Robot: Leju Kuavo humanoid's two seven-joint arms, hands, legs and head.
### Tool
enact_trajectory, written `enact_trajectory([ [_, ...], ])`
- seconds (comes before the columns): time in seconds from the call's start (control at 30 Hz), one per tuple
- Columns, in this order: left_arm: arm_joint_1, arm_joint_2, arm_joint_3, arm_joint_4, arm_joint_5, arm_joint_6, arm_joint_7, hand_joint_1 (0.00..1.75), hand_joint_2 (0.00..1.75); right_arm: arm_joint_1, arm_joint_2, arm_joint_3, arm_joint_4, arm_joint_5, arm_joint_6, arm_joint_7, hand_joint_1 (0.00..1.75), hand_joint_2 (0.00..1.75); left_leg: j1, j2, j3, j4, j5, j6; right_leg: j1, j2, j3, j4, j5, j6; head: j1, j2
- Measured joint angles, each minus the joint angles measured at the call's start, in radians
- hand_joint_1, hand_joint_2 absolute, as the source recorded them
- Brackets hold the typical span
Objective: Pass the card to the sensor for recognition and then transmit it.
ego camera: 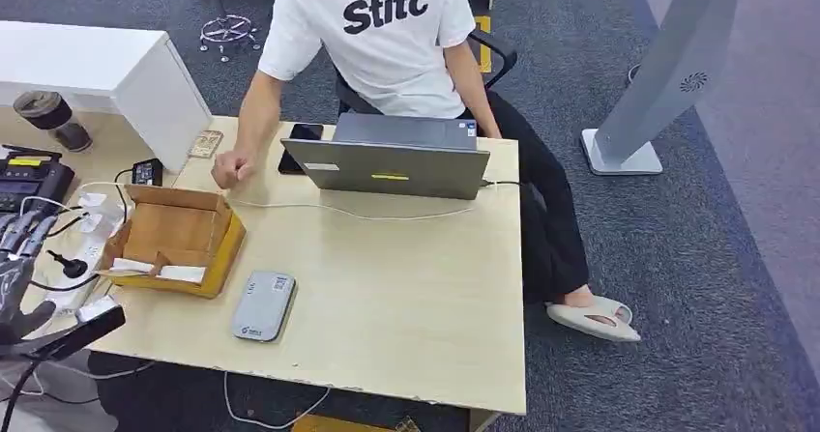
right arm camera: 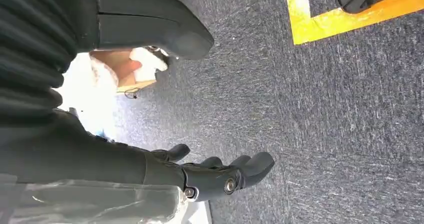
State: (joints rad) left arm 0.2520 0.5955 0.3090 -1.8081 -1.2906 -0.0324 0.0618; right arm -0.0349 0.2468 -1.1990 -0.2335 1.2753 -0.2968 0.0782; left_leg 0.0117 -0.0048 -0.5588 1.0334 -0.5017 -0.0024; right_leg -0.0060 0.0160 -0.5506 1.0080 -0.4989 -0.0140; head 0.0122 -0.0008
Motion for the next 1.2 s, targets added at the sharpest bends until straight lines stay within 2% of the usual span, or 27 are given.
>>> enact_trajectory([
  [0.23,0.007,-0.045,0.038,0.086,-0.044,0.031,-0.019,0.00,1.75,0.000,0.000,-0.001,0.000,0.020,0.002,0.005,0.00,1.75,0.000,-0.001,0.000,0.000,0.000,0.000,0.000,-0.001,0.000,0.000,0.000,0.000,0.000,0.000],
  [0.37,-0.006,-0.081,0.057,0.143,-0.065,0.086,-0.027,0.00,1.75,0.000,0.000,-0.001,0.000,0.035,0.006,0.004,0.00,1.75,0.000,-0.001,0.000,0.000,0.000,0.000,0.000,-0.001,0.000,0.000,0.000,0.000,0.000,0.000],
  [0.6,-0.022,-0.112,0.073,0.199,-0.073,0.102,-0.031,0.00,1.75,0.000,0.000,-0.001,0.000,0.042,0.006,0.000,0.00,1.75,0.000,-0.001,0.000,0.000,0.000,0.000,0.000,-0.001,0.000,0.000,0.000,0.000,0.000,0.000],
  [0.83,-0.074,-0.155,0.107,0.323,-0.063,0.212,-0.126,0.00,1.75,0.000,0.000,-0.001,0.000,0.068,0.005,-0.018,0.00,1.75,0.000,-0.001,0.000,0.000,0.000,0.000,0.000,-0.002,0.000,0.000,0.000,0.000,0.000,0.000],
  [1.0,-0.103,-0.179,0.111,0.389,-0.064,0.233,-0.155,0.00,1.75,0.000,0.000,-0.001,0.000,0.077,0.005,-0.016,0.00,1.75,0.000,-0.001,0.000,0.000,0.000,0.000,0.000,-0.002,0.000,0.000,0.000,0.000,0.000,0.000],
  [1.2,-0.121,-0.194,0.110,0.420,-0.069,0.245,-0.164,0.00,1.75,0.000,0.000,-0.001,0.000,0.095,0.005,-0.015,0.00,1.75,0.000,-0.001,0.000,0.000,0.000,0.000,0.000,-0.001,0.000,0.000,0.000,0.000,0.000,0.000],
])
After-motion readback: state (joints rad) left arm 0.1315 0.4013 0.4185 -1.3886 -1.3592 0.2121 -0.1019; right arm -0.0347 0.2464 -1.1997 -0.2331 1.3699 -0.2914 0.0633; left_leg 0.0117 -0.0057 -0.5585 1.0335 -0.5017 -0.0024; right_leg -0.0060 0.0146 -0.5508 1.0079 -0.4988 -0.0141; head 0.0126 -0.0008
